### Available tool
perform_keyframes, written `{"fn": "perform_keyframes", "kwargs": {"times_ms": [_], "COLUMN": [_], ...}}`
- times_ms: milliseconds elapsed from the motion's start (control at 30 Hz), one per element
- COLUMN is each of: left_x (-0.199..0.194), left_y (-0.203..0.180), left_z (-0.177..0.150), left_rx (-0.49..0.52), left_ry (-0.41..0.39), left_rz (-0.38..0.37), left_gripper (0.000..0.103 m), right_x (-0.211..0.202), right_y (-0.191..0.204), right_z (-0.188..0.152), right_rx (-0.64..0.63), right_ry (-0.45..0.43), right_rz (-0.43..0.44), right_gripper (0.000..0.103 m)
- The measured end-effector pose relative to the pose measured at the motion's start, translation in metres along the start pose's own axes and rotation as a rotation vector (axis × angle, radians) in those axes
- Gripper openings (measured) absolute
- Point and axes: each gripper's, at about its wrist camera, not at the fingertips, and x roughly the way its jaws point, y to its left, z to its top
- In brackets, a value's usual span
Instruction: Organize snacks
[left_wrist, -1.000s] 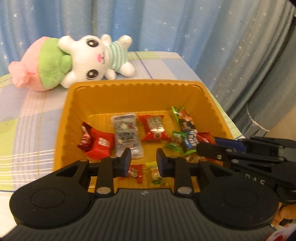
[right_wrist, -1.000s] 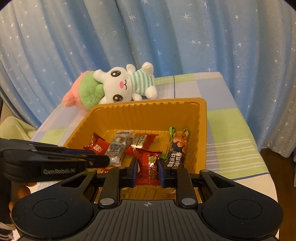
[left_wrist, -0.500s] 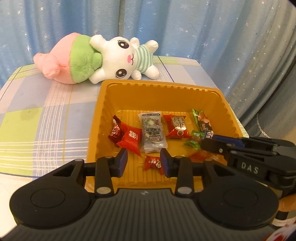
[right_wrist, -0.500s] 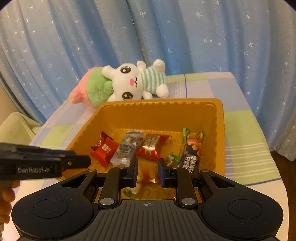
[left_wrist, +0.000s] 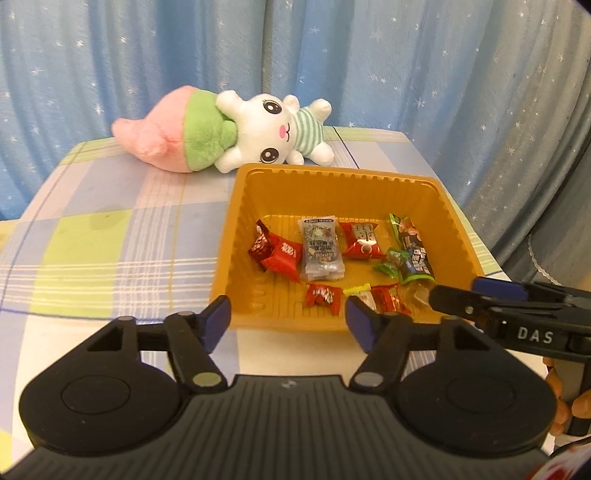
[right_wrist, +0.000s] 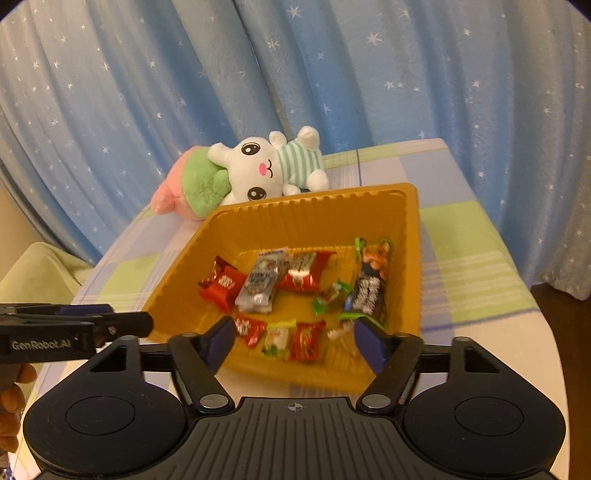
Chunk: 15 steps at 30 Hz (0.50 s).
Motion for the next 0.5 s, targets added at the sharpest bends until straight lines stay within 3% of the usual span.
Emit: {"fn": "perform_keyframes", "kwargs": {"times_ms": [167,500], "left_x": [-0.032,-0.089], "left_y": [-0.006,-0.012], "left_z": [-0.018,-0.063], "left_rx": [0.005,-0.048], "left_ry": [-0.011,-0.001], "left_rz": [0.003,0.052], "left_gripper": [0.071,0.073], "right_x": [-0.025,-0.072], "right_y": [0.001,0.015], "right_z": [-0.016,-0.048], "right_rx": [0.013,-0.007], "right_ry": [0.017,0.060], "right_rz": [-0.003,0.012], "right_gripper": [0.085,0.088]}}
